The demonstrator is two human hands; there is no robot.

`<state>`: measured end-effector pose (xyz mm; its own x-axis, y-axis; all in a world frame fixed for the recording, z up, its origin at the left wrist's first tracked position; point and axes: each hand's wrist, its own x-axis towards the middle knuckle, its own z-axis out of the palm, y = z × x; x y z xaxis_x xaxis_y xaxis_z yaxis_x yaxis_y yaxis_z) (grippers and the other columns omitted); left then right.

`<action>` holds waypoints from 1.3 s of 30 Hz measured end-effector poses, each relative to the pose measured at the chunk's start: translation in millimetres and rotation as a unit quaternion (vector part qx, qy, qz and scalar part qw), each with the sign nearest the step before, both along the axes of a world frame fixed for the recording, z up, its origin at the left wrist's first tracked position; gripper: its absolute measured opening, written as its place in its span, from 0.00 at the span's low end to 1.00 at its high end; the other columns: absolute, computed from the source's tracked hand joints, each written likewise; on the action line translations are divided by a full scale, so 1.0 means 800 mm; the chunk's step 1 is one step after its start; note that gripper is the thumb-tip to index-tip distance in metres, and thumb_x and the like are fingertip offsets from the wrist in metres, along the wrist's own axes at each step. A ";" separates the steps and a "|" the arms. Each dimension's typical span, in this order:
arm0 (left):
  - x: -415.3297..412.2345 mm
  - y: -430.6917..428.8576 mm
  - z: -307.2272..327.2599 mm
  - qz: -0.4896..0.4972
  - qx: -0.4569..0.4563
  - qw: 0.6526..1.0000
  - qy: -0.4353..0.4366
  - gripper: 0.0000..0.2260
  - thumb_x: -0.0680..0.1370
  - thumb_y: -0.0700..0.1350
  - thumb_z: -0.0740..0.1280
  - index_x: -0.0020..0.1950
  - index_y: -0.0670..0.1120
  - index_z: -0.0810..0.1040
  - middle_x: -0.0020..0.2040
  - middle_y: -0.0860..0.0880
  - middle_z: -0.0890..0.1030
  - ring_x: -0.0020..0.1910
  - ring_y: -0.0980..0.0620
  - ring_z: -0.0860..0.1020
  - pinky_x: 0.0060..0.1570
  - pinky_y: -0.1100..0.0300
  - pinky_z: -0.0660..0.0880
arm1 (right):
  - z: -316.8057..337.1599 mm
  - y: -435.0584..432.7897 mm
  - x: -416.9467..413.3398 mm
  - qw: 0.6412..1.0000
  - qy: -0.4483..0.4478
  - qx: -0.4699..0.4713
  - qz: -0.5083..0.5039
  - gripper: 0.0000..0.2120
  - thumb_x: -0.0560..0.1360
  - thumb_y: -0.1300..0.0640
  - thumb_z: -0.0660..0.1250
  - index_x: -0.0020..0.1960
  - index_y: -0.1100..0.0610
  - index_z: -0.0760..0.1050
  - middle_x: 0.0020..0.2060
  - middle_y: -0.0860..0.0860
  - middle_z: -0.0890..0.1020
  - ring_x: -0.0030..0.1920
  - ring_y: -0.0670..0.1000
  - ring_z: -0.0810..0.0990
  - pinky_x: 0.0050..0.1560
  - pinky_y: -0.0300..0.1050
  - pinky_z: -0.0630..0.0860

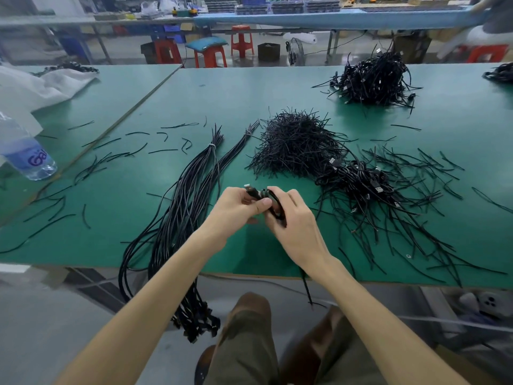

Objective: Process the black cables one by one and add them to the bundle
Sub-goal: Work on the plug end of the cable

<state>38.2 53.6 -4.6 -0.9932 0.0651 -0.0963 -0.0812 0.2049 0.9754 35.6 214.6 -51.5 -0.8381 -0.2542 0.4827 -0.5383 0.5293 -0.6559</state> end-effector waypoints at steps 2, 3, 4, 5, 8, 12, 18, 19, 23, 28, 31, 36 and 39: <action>0.001 -0.004 -0.007 0.032 0.020 0.999 -0.006 0.08 0.79 0.41 0.73 0.54 0.37 0.83 0.48 0.42 0.87 0.46 0.52 0.84 0.41 0.62 0.80 | 0.001 0.001 -0.001 1.000 -0.003 0.020 0.003 0.23 0.81 0.59 0.68 0.75 0.58 0.70 0.52 0.50 0.72 0.44 0.51 0.76 0.48 0.50 0.77; 0.002 -0.007 -0.009 0.033 0.031 0.999 -0.016 0.08 0.78 0.41 0.73 0.54 0.38 0.83 0.46 0.44 0.87 0.45 0.53 0.84 0.40 0.62 0.80 | 0.001 0.001 0.000 0.999 -0.006 0.036 0.013 0.23 0.81 0.59 0.67 0.75 0.58 0.69 0.51 0.50 0.71 0.43 0.52 0.76 0.48 0.52 0.77; 0.003 -0.012 -0.010 0.032 0.030 0.999 -0.025 0.08 0.78 0.41 0.74 0.54 0.38 0.83 0.45 0.45 0.87 0.44 0.53 0.85 0.41 0.61 0.80 | 0.002 0.001 0.001 0.998 -0.007 0.055 0.023 0.23 0.82 0.59 0.66 0.76 0.58 0.69 0.51 0.50 0.71 0.43 0.53 0.76 0.47 0.54 0.77; 0.003 -0.017 -0.011 0.029 0.022 0.999 -0.033 0.08 0.77 0.41 0.75 0.54 0.39 0.83 0.45 0.45 0.87 0.45 0.52 0.86 0.43 0.60 0.80 | 0.002 0.000 0.002 0.997 -0.008 0.073 0.030 0.23 0.82 0.59 0.65 0.77 0.57 0.68 0.52 0.51 0.71 0.43 0.54 0.76 0.47 0.56 0.78; 0.004 -0.029 -0.013 0.006 0.006 0.999 -0.044 0.09 0.76 0.40 0.75 0.54 0.38 0.83 0.47 0.39 0.86 0.46 0.47 0.85 0.46 0.56 0.82 | 0.003 0.000 0.003 0.993 -0.006 0.108 0.045 0.25 0.83 0.59 0.63 0.79 0.55 0.66 0.53 0.52 0.71 0.44 0.56 0.76 0.48 0.56 0.78; 0.005 -0.034 -0.014 -0.015 0.022 0.999 -0.040 0.09 0.77 0.38 0.75 0.53 0.35 0.82 0.47 0.33 0.85 0.41 0.46 0.82 0.45 0.56 0.81 | 0.002 0.000 0.003 0.992 -0.027 0.105 0.058 0.28 0.82 0.60 0.65 0.80 0.55 0.62 0.54 0.50 0.72 0.48 0.53 0.76 0.53 0.52 0.77; 0.003 -0.037 -0.018 -0.002 0.019 1.000 -0.018 0.09 0.76 0.37 0.75 0.51 0.33 0.81 0.41 0.39 0.84 0.38 0.46 0.83 0.45 0.56 0.82 | 0.003 -0.001 -0.006 0.991 -0.135 0.006 0.025 0.17 0.79 0.54 0.71 0.66 0.54 0.76 0.47 0.46 0.77 0.46 0.45 0.75 0.51 0.42 0.73; 0.002 -0.038 -0.018 -0.005 0.018 1.000 -0.016 0.09 0.76 0.37 0.75 0.52 0.33 0.80 0.41 0.38 0.85 0.38 0.46 0.83 0.45 0.57 0.82 | 0.003 -0.001 -0.006 0.990 -0.136 0.006 0.026 0.13 0.79 0.54 0.71 0.62 0.54 0.77 0.45 0.47 0.78 0.45 0.46 0.76 0.49 0.43 0.73; 0.000 -0.038 -0.017 -0.013 0.005 1.000 -0.023 0.12 0.76 0.37 0.76 0.56 0.36 0.79 0.43 0.38 0.85 0.40 0.44 0.85 0.44 0.58 0.82 | 0.004 -0.002 -0.001 0.990 -0.126 0.043 0.040 0.08 0.81 0.56 0.67 0.58 0.58 0.77 0.50 0.51 0.80 0.50 0.52 0.78 0.54 0.52 0.76; -0.008 -0.043 -0.019 -0.066 -0.217 0.970 0.093 0.12 0.76 0.42 0.76 0.59 0.49 0.81 0.42 0.50 0.83 0.40 0.53 0.82 0.47 0.60 0.78 | 0.005 -0.002 -0.002 0.988 -0.124 0.076 0.052 0.08 0.83 0.58 0.65 0.58 0.61 0.78 0.50 0.53 0.81 0.50 0.55 0.79 0.55 0.56 0.75; -0.002 -0.035 -0.024 -0.119 -0.364 0.899 0.210 0.17 0.82 0.39 0.67 0.71 0.48 0.76 0.56 0.50 0.76 0.49 0.54 0.75 0.53 0.63 0.71 | 0.003 0.000 -0.003 0.988 -0.133 0.053 0.049 0.10 0.83 0.64 0.62 0.61 0.61 0.79 0.53 0.54 0.82 0.54 0.54 0.81 0.59 0.53 0.77; 0.006 -0.030 -0.039 -0.166 -0.477 0.808 0.304 0.34 0.80 0.29 0.58 0.84 0.45 0.51 0.69 0.47 0.67 0.62 0.48 0.71 0.52 0.60 0.70 | 0.007 0.002 -0.007 0.982 -0.182 -0.036 0.039 0.11 0.82 0.66 0.62 0.58 0.60 0.81 0.51 0.50 0.85 0.54 0.46 0.83 0.58 0.44 0.79; 0.005 -0.031 -0.040 -0.164 -0.505 0.777 0.340 0.31 0.84 0.35 0.58 0.84 0.46 0.48 0.68 0.46 0.69 0.58 0.47 0.73 0.49 0.58 0.72 | 0.008 0.003 -0.009 0.979 -0.190 -0.068 0.037 0.09 0.81 0.63 0.65 0.57 0.57 0.82 0.48 0.48 0.86 0.50 0.45 0.83 0.53 0.40 0.79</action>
<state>42.3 29.1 -36.6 -0.7833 0.5567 0.2765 0.5995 0.7942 0.0991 28.3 216.8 -45.2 -0.9456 -0.2758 0.1724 -0.2746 0.3930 -0.8776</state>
